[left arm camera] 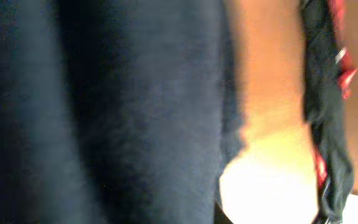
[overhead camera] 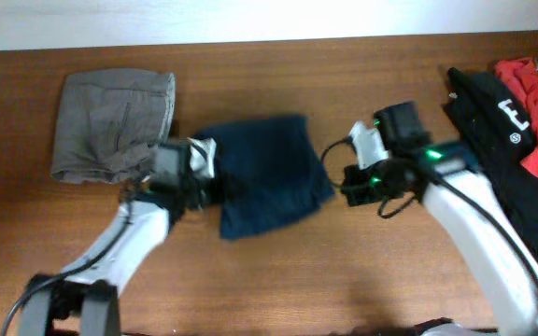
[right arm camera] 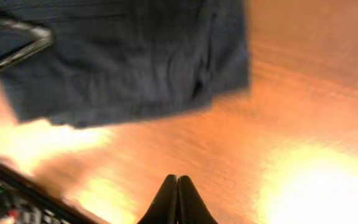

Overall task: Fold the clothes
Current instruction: 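Carry the folded navy shorts with left gripper onto the grey shorts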

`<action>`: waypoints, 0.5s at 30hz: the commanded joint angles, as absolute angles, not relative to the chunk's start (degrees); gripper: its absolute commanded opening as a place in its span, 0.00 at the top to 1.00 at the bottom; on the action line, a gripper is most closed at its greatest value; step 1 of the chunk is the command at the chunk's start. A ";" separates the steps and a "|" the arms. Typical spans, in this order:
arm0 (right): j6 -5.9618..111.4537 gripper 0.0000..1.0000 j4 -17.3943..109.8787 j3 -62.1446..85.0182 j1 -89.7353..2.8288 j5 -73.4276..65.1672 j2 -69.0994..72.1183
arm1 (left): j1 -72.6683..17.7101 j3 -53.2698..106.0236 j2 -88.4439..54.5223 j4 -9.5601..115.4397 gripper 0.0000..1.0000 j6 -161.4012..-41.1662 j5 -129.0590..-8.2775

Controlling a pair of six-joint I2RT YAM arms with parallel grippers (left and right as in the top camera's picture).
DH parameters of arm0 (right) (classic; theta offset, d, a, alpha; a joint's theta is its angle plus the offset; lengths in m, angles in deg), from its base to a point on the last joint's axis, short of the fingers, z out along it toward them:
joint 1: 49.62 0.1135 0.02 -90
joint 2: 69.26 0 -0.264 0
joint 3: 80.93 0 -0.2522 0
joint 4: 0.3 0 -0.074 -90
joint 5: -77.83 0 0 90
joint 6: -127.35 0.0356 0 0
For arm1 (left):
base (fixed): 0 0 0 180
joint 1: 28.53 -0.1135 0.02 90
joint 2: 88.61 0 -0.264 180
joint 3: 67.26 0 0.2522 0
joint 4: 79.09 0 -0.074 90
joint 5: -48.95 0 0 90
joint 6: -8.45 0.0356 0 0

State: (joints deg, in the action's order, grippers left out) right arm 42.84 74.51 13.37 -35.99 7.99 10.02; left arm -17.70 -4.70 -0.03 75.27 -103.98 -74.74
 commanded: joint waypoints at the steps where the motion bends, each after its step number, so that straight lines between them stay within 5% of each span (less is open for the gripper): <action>1: 41.82 0.96 77.68 10.44 -36.19 7.27 6.37 | -23.49 6.29 -3.40 75.53 0.99 -99.59 -76.89; 15: 41.80 0.96 82.27 10.40 -36.14 7.27 6.00 | -43.16 30.09 11.46 88.91 1.00 -96.62 -74.07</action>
State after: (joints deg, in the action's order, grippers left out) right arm 42.45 81.18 10.49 -35.99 7.97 6.00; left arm -39.27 26.60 6.39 86.63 -96.86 -74.66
